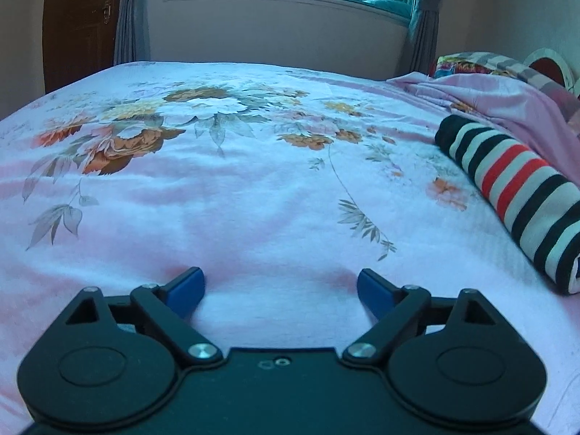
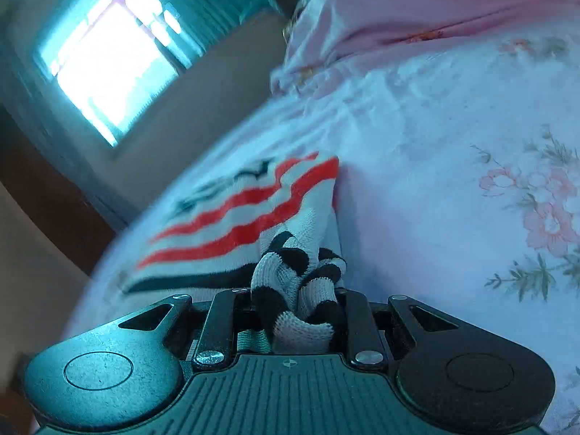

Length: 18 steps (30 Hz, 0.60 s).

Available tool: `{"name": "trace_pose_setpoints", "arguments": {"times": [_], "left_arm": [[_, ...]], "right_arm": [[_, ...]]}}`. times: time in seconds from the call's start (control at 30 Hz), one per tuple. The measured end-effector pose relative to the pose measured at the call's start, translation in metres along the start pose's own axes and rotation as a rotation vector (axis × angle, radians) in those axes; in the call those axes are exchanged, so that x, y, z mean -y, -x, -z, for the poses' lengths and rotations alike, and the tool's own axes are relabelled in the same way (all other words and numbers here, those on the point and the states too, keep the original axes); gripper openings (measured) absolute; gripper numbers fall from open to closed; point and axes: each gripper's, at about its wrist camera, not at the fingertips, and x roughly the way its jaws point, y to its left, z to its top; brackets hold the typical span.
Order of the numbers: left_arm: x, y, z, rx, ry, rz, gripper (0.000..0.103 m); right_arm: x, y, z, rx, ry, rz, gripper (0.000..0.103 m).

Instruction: Fold small clothes

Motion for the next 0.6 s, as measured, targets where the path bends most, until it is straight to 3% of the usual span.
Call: {"name": "trace_pose_setpoints", "arguments": {"times": [0.13, 0.2, 0.33, 0.4, 0.47, 0.6], "left_arm": [[0.005, 0.001, -0.002, 0.001, -0.005, -0.007, 0.088], [0.015, 0.002, -0.003, 0.011, -0.005, 0.0, 0.086], [0.049, 0.008, -0.011, 0.038, 0.009, 0.105, 0.08], [0.07, 0.014, -0.021, 0.075, 0.063, 0.199, 0.08], [0.099, 0.021, -0.036, 0.108, 0.074, 0.29, 0.081], [0.154, 0.022, -0.051, 0.12, 0.016, 0.393, 0.08]], "right_arm": [[-0.017, 0.021, 0.0, 0.06, 0.079, -0.043, 0.02], [-0.01, 0.005, 0.007, -0.04, 0.105, 0.027, 0.02], [-0.006, 0.009, 0.011, -0.032, 0.116, 0.009, 0.021], [-0.005, 0.014, 0.011, -0.027, 0.113, 0.007, 0.029], [-0.007, 0.018, 0.012, -0.012, 0.136, 0.011, 0.029], [-0.023, 0.066, 0.003, 0.164, 0.205, 0.059, 0.03]]}}
